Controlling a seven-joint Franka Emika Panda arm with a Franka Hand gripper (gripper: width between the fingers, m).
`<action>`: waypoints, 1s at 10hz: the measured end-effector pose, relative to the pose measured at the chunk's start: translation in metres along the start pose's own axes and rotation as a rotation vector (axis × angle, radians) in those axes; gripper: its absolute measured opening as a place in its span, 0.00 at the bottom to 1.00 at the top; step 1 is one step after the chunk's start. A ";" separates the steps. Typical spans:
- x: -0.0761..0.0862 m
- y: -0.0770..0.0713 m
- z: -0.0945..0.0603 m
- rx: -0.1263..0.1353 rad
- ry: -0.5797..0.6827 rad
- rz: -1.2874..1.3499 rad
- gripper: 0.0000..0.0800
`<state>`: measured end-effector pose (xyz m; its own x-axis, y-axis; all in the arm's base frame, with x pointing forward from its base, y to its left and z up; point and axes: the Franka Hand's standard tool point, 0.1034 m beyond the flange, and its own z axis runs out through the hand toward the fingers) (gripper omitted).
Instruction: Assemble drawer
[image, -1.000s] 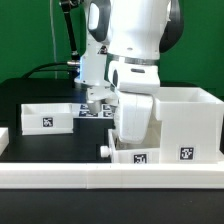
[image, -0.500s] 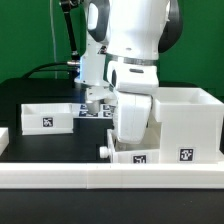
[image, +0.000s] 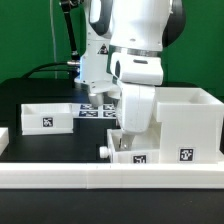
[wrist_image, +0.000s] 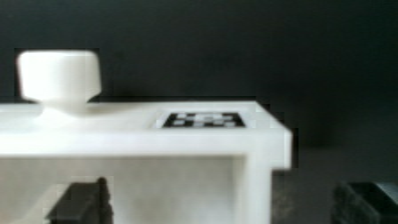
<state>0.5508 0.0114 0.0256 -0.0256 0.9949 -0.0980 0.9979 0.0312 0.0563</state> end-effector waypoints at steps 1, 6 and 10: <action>-0.002 0.002 -0.008 -0.003 -0.004 0.002 0.79; -0.052 0.023 -0.050 0.006 -0.032 -0.064 0.81; -0.077 0.025 -0.036 0.024 0.047 -0.086 0.81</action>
Offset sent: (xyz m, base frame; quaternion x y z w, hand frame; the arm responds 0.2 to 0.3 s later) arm 0.0120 -0.0291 0.0516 0.0243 -0.0237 -0.0263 0.9991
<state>0.5759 -0.0610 0.0707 -0.1130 0.9921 -0.0543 0.9931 0.1145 0.0260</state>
